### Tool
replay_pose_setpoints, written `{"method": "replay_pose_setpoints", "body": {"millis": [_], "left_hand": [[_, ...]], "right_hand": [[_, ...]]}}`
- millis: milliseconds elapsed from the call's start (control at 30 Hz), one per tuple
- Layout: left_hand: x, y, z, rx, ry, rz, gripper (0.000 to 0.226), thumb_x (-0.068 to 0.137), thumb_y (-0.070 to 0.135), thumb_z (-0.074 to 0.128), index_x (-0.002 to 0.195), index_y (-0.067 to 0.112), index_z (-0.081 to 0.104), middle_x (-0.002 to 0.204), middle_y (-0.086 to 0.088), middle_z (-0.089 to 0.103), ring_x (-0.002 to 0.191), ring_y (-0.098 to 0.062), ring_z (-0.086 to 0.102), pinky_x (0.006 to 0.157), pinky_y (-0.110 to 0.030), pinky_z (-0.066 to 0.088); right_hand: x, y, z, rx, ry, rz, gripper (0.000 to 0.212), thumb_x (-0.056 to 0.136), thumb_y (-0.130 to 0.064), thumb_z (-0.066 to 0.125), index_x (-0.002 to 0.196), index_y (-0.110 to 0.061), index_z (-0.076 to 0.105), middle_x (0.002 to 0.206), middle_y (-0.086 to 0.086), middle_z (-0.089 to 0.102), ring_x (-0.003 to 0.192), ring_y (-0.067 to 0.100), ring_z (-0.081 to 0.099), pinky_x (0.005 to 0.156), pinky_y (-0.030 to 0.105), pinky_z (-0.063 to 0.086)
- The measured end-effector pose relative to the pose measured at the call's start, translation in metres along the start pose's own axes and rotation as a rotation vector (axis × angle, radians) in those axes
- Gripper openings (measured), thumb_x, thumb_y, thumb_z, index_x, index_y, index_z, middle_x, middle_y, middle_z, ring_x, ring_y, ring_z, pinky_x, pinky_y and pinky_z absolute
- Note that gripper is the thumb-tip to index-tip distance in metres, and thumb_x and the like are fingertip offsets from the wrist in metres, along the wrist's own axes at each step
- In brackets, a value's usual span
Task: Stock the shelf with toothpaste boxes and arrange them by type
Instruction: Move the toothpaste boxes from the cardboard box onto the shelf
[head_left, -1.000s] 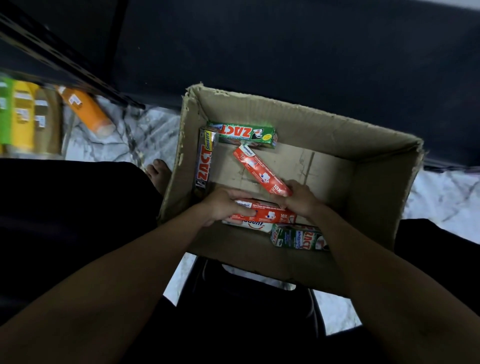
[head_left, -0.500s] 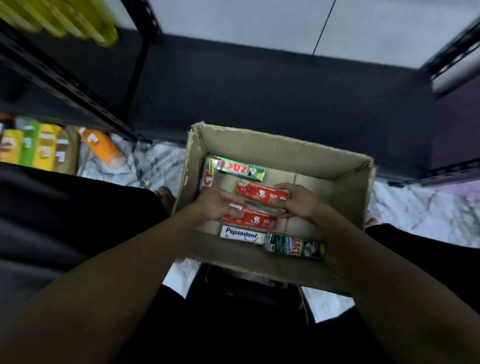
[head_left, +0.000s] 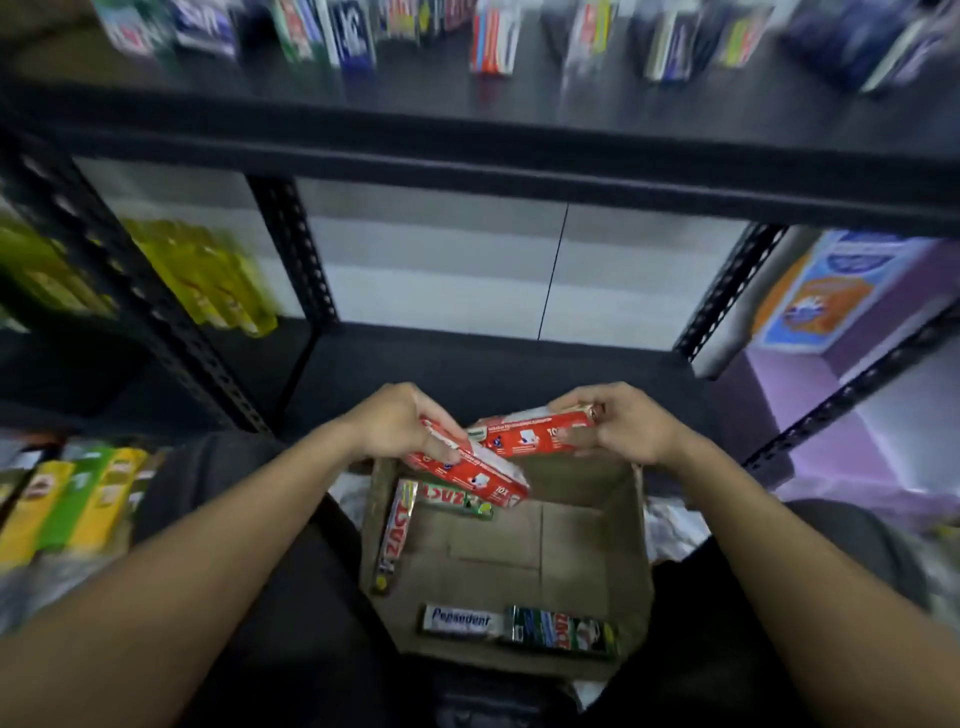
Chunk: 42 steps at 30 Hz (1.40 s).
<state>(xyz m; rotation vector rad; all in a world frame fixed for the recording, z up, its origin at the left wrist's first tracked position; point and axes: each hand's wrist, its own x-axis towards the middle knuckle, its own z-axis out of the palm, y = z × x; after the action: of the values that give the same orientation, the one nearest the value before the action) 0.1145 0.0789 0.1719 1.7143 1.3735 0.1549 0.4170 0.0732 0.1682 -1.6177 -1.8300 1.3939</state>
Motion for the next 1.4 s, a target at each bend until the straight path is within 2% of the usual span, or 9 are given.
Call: {"method": "replay_pose_setpoints", "body": {"millis": [200, 433, 600, 767, 867, 1033, 1133, 1300, 1400], "left_hand": [[-0.058, 0.065, -0.055, -0.016, 0.139, 0.167, 0.028, 0.069, 0.032, 0.088, 0.096, 0.035, 0.08, 0.09, 0.017, 0.076, 0.087, -0.003, 0.072, 0.083, -0.032, 0.059], [-0.133, 0.133, -0.121, -0.099, 0.354, 0.356, 0.029, 0.069, 0.025, 0.087, 0.097, 0.027, 0.08, 0.09, 0.009, 0.077, 0.086, -0.008, 0.073, 0.071, -0.019, 0.057], [-0.169, 0.159, -0.16, -0.149, 0.501, 0.478, 0.031, 0.066, 0.029, 0.086, 0.097, 0.029, 0.08, 0.092, 0.007, 0.077, 0.088, -0.01, 0.073, 0.075, -0.021, 0.057], [-0.173, 0.171, -0.18, -0.216, 0.676, 0.534, 0.029, 0.07, 0.023, 0.086, 0.098, 0.026, 0.079, 0.087, 0.007, 0.077, 0.082, -0.009, 0.074, 0.07, -0.017, 0.056], [-0.162, 0.173, -0.185, -0.242, 0.767, 0.541, 0.03, 0.07, 0.03, 0.086, 0.099, 0.031, 0.08, 0.091, 0.01, 0.077, 0.085, -0.008, 0.073, 0.073, -0.022, 0.058], [-0.13, 0.19, -0.184, -0.382, 0.829, 0.586, 0.028, 0.072, 0.025, 0.087, 0.099, 0.029, 0.08, 0.097, 0.009, 0.076, 0.088, -0.01, 0.073, 0.077, -0.026, 0.06], [-0.101, 0.203, -0.181, -0.396, 0.783, 0.604, 0.027, 0.071, 0.023, 0.087, 0.096, 0.029, 0.08, 0.097, 0.008, 0.077, 0.091, -0.013, 0.073, 0.085, -0.031, 0.058], [-0.052, 0.219, -0.17, -0.35, 0.63, 0.603, 0.027, 0.071, 0.023, 0.087, 0.096, 0.03, 0.08, 0.097, 0.01, 0.077, 0.092, -0.008, 0.072, 0.074, -0.015, 0.054], [-0.029, 0.222, -0.167, -0.268, 0.567, 0.601, 0.03, 0.071, 0.029, 0.087, 0.099, 0.035, 0.079, 0.1, 0.011, 0.076, 0.096, -0.009, 0.071, 0.083, -0.022, 0.056]], "right_hand": [[-0.057, -0.088, -0.045, -0.064, 0.159, -0.183, 0.028, 0.083, -0.027, 0.076, 0.11, -0.031, 0.069, 0.108, -0.009, 0.069, 0.099, 0.008, 0.067, 0.074, 0.018, 0.056], [-0.107, -0.176, -0.095, 0.131, 0.289, -0.426, 0.028, 0.083, -0.008, 0.073, 0.11, -0.01, 0.071, 0.104, 0.011, 0.074, 0.093, 0.017, 0.07, 0.084, 0.028, 0.057], [-0.119, -0.221, -0.116, 0.206, 0.408, -0.541, 0.031, 0.082, -0.009, 0.073, 0.112, -0.015, 0.07, 0.1, 0.003, 0.075, 0.089, 0.012, 0.071, 0.075, 0.017, 0.055], [-0.1, -0.244, -0.129, 0.33, 0.572, -0.624, 0.029, 0.082, -0.006, 0.074, 0.11, -0.011, 0.071, 0.115, 0.008, 0.07, 0.097, 0.017, 0.069, 0.081, 0.025, 0.058], [-0.087, -0.246, -0.143, 0.322, 0.718, -0.614, 0.026, 0.082, -0.011, 0.076, 0.107, -0.021, 0.072, 0.106, 0.011, 0.072, 0.089, 0.017, 0.071, 0.081, 0.029, 0.058], [-0.067, -0.232, -0.17, 0.312, 1.039, -0.526, 0.027, 0.077, -0.025, 0.077, 0.102, -0.032, 0.073, 0.094, -0.004, 0.075, 0.089, 0.016, 0.072, 0.087, 0.041, 0.058], [-0.062, -0.219, -0.183, 0.27, 1.2, -0.418, 0.034, 0.077, -0.031, 0.074, 0.112, -0.033, 0.07, 0.094, -0.009, 0.073, 0.09, 0.012, 0.07, 0.09, 0.037, 0.056], [-0.062, -0.2, -0.191, 0.182, 1.386, -0.317, 0.035, 0.087, -0.022, 0.068, 0.122, -0.024, 0.068, 0.108, 0.005, 0.071, 0.101, 0.015, 0.062, 0.098, 0.019, 0.041], [-0.056, -0.187, -0.197, 0.104, 1.417, -0.253, 0.036, 0.089, -0.02, 0.065, 0.125, -0.019, 0.067, 0.118, 0.01, 0.069, 0.112, 0.023, 0.061, 0.099, 0.02, 0.037]]}}
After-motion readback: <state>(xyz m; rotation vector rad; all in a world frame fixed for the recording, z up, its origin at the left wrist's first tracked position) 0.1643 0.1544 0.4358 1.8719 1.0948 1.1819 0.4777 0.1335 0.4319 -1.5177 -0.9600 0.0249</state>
